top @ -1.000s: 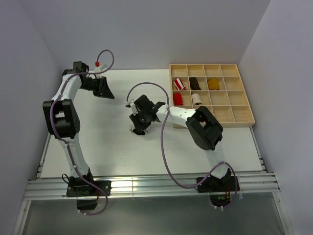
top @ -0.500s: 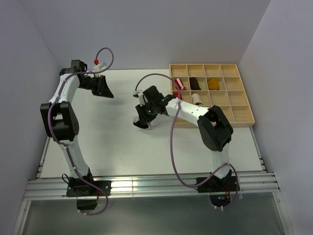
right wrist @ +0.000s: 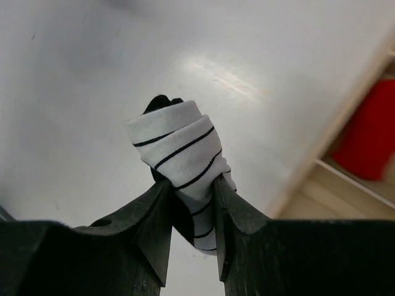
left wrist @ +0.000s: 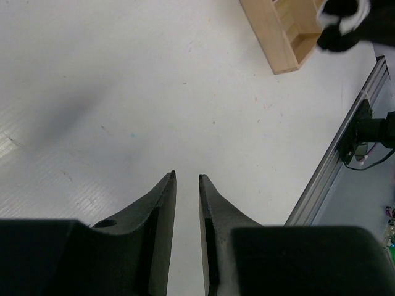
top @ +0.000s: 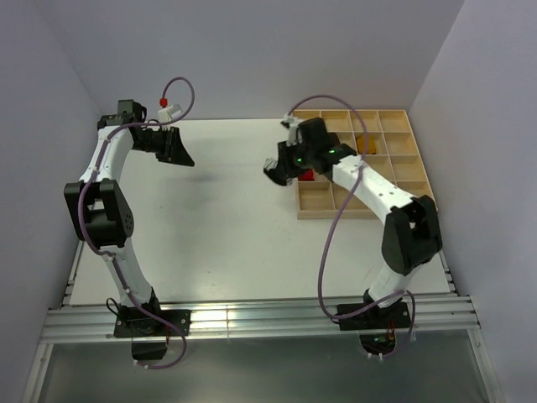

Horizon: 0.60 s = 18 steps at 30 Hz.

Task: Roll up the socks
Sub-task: Pick up the sock at the center of the board.

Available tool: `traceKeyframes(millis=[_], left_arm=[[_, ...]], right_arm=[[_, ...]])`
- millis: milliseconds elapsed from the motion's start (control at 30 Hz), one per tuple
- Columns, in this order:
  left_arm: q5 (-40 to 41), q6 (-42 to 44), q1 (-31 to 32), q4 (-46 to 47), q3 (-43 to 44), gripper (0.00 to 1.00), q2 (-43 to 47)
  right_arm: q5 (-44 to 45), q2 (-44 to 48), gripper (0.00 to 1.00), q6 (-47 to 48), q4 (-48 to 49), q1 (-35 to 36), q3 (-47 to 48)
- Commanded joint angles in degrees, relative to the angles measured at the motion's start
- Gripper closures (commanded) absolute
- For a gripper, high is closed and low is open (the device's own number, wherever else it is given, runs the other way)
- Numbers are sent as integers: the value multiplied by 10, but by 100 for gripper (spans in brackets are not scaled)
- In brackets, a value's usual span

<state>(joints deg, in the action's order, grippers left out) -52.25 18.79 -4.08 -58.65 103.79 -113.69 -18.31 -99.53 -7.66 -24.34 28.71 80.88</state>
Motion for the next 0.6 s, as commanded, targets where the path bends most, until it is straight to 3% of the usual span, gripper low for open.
traceKeyframes(millis=[0, 200, 400, 567], left_arm=[[-39, 18, -2, -8, 1, 73, 45], [-76, 34, -3, -25, 15, 73, 50], [-104, 50, -6, -26, -1, 73, 57], [-116, 63, -8, -37, 6, 73, 51]], right_arm=[[25, 70, 100, -26, 7, -64, -30], [122, 131, 100, -27, -21, -189, -67], [222, 126, 100, -44, -47, -301, -76], [304, 87, 100, -77, -58, -339, -62]])
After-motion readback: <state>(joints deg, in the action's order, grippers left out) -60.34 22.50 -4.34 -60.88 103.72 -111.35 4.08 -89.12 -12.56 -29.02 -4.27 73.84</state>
